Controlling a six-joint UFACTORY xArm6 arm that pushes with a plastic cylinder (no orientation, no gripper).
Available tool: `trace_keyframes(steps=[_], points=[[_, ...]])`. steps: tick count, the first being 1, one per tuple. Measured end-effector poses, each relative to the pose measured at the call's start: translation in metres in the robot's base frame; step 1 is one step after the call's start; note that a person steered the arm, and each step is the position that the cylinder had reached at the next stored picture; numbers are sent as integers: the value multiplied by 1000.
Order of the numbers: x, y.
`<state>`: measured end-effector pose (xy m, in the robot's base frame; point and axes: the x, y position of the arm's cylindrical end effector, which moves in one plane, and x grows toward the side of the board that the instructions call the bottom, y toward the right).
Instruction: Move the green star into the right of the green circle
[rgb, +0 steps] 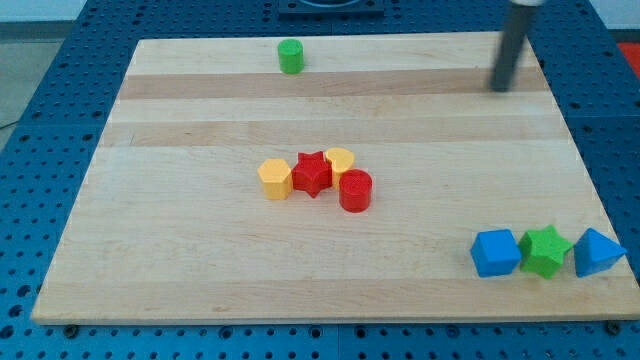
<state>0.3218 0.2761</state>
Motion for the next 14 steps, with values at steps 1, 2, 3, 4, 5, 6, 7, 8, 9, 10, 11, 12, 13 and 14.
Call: trace_keyframes(steps=[1,2,3,4,5,6,7,8,9,10,11,12,13,14], points=[[22,67],[22,67],[27,69],[101,69],[175,69],[178,69],[225,68],[259,68],[294,48],[290,-1],[268,-78],[223,-146],[199,-168],[251,-158]])
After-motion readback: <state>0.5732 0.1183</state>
